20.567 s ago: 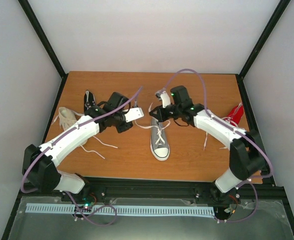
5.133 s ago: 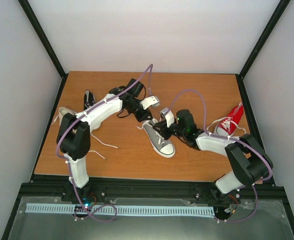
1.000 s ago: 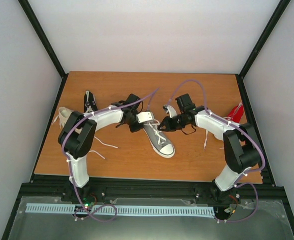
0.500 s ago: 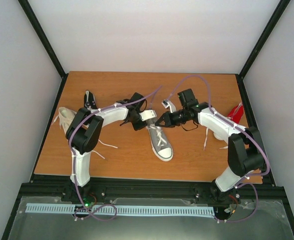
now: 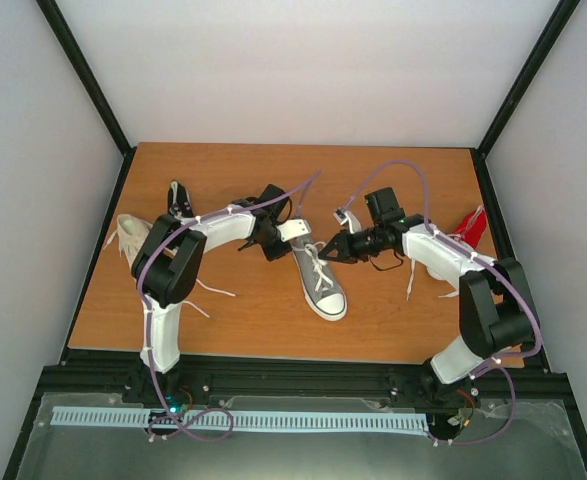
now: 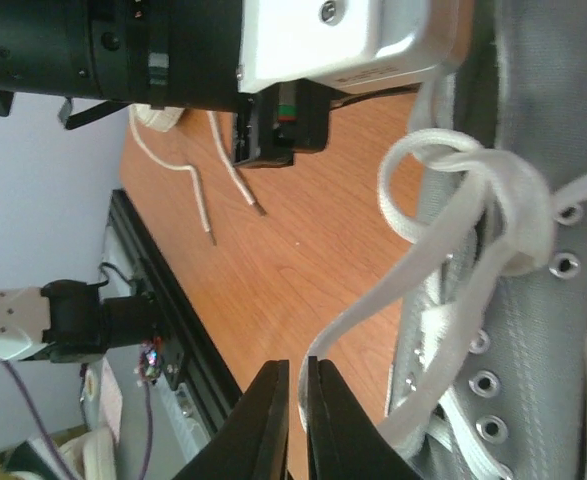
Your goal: Tie the shoes
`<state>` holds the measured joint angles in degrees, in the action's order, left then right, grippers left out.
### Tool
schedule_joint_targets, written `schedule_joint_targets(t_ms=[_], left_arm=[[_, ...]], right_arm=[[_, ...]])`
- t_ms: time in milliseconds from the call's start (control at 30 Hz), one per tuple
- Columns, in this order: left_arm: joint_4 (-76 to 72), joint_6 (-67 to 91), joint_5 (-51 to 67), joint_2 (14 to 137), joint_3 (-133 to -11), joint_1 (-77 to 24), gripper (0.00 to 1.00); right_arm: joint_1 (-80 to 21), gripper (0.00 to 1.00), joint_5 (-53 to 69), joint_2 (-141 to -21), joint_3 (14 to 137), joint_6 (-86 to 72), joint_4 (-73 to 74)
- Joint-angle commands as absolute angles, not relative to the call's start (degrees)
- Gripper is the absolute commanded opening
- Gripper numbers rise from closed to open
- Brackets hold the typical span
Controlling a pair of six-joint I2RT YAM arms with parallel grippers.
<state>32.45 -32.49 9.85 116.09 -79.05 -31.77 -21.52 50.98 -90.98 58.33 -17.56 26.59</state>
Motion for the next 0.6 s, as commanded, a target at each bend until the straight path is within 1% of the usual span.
schedule_joint_targets(t_ms=[0,67,233,367,400,467,500,567], left_arm=[[34.43,-31.73,10.99,113.75,-80.03,-31.73,0.01],[34.71,-31.61,11.44,112.9,-79.81,-31.73,0.01],[35.7,-31.63,11.9,112.46,-79.96,-31.71,0.01],[35.94,-31.82,11.35,112.4,-80.2,-31.73,0.01],[36.06,-31.77,11.26,112.39,-80.24,-31.72,0.01],[36.12,-31.82,11.27,112.28,-80.17,-31.71,0.01],[36.13,-31.82,11.26,112.24,-80.1,-31.73,0.01],[36.21,-31.6,11.34,112.24,-80.18,-31.72,0.01]], right_arm=[[-21.45,0.09,44.48,-87.19,58.69,-14.91,30.82],[-21.43,0.11,38.57,-86.13,58.22,-12.82,33.47],[-21.44,0.24,35.64,-80.75,55.24,-12.13,32.14],[-21.45,0.34,33.02,-79.32,54.51,-13.47,30.5],[-21.42,0.37,33.36,-78.98,54.01,-13.53,29.25],[-21.55,0.47,32.88,-78.16,52.77,-13.53,27.05],[-21.77,0.52,31.0,-77.83,52.02,-13.5,26.34],[-22.7,0.58,27.5,-77.62,50.3,-13.65,25.16]])
